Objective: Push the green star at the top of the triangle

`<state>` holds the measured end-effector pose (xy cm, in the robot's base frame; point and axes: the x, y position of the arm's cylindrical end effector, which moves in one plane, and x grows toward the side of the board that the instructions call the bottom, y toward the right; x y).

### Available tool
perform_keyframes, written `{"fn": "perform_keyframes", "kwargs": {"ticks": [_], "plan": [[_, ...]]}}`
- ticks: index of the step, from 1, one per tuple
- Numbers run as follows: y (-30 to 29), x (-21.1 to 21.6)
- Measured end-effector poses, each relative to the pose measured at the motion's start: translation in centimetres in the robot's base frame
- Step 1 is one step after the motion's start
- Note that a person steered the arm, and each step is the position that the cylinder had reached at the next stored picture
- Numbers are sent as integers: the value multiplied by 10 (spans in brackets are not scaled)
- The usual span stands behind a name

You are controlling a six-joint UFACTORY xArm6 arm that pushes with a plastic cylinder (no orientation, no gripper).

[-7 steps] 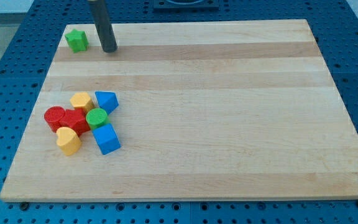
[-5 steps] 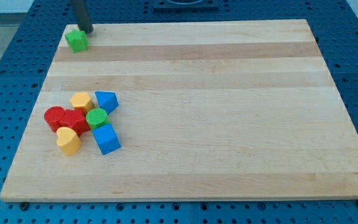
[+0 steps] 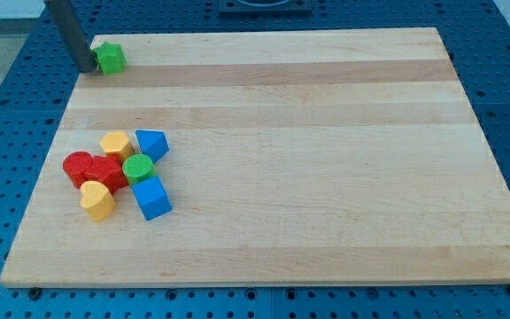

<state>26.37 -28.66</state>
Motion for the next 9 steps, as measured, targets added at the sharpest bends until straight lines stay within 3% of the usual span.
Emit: {"fn": "perform_keyframes", "kwargs": {"ticks": [2, 3, 4, 6, 7, 9], "plan": [[8, -58], [0, -63], [29, -50], [114, 79], [124, 95], [85, 73]]}}
